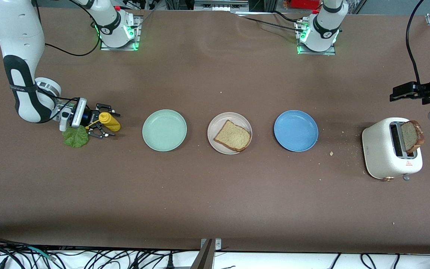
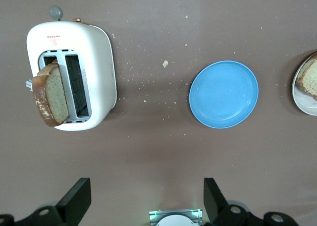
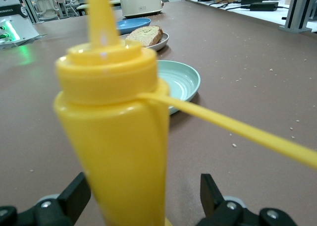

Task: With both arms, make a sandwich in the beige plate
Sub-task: 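Lower the bottle to the table and open the right gripper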

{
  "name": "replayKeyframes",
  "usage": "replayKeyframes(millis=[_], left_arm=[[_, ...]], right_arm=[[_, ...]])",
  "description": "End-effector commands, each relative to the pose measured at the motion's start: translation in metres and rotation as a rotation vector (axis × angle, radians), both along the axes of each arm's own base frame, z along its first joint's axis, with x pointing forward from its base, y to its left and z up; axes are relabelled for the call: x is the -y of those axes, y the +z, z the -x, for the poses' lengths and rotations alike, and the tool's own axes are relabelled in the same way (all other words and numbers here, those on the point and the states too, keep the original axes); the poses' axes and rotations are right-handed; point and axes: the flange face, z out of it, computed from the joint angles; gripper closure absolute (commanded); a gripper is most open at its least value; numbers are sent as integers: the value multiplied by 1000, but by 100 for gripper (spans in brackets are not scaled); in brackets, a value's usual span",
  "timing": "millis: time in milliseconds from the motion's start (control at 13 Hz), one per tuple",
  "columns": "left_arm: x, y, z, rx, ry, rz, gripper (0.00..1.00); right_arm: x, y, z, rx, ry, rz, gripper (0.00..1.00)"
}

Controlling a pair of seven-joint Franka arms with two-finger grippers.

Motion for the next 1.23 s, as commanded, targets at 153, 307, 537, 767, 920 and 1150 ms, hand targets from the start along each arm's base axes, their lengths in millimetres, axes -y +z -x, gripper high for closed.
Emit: replayKeyframes(millis=[153, 307, 537, 767, 920, 1150], left_arm=[[-1, 6, 7, -5, -3, -37, 0], [-1, 6, 7, -5, -3, -37, 0], [0, 6, 7, -5, -4, -37, 0], [-1, 6, 7, -5, -3, -37, 0], [-1, 5, 7, -6, -3, -37, 0], [-1, 5, 7, -6, -3, -37, 0]], right_arm=[[14, 13, 0, -11, -54, 26, 2], [32, 22, 0, -14, -57, 96, 2], [62, 45, 0, -78, -81, 201, 2], [97, 88, -6, -189, -156, 391, 2], [111, 113, -13, -223, -216, 504, 2], [115, 132, -26, -297, -402, 614, 2]])
